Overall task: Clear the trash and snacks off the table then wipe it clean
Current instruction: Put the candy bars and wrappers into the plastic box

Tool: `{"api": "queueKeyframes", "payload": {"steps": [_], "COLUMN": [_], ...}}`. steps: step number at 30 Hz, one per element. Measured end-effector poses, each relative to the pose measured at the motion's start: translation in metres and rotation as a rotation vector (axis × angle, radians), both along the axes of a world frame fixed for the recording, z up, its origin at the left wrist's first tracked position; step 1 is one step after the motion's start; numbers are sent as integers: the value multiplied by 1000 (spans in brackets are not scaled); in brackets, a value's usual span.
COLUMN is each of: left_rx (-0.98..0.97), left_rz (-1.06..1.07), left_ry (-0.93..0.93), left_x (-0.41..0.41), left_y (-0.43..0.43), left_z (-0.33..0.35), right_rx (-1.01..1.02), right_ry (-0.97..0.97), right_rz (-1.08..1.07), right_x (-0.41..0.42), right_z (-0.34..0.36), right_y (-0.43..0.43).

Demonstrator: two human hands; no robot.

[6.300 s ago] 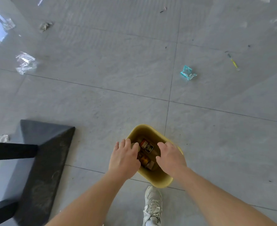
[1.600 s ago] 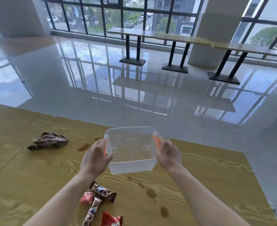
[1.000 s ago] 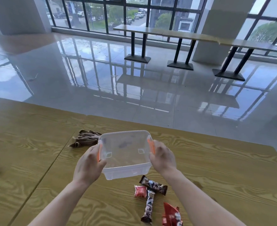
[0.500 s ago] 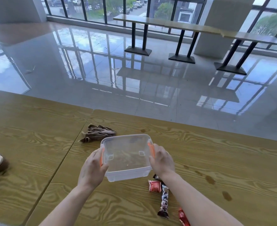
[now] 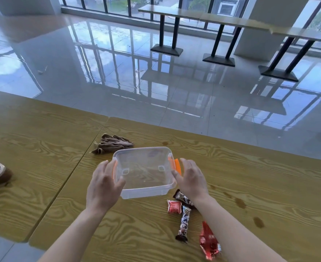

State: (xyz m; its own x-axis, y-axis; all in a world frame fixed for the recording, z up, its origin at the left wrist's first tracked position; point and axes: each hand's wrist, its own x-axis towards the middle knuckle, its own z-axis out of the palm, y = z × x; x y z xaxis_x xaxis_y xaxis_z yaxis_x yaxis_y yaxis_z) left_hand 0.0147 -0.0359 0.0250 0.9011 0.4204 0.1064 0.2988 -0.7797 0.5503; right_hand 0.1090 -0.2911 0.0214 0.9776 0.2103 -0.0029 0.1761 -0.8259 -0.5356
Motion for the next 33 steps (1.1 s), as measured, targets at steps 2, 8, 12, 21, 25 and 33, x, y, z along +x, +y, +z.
{"api": "queueKeyframes", "payload": {"steps": [2,8,12,21,25,33], "left_rx": [82,96,92,31,38,40], "left_rz": [-51,-189,-305,-321,-310,-295], "left_ry": [-95,-238,-121,344,378,388], "left_x": [-8,-43,-62,-55,-48,-38], "left_y": [-19,-87,-132,-219,-230,-235], "left_z": [7,0,-25,-75,-84,-84], "right_rx": [11,1,-73,-293,-285,-227], "right_ry": [-16,30,145,385,401,394], "right_rz": [-12,-12,53,95,85,35], "right_x": [-4,-32,-61,-109,-114,-114], "right_z": [6,6,-10,-50,-58,-63], "right_y": [-24,-102,-134,-139,-135,-141]}}
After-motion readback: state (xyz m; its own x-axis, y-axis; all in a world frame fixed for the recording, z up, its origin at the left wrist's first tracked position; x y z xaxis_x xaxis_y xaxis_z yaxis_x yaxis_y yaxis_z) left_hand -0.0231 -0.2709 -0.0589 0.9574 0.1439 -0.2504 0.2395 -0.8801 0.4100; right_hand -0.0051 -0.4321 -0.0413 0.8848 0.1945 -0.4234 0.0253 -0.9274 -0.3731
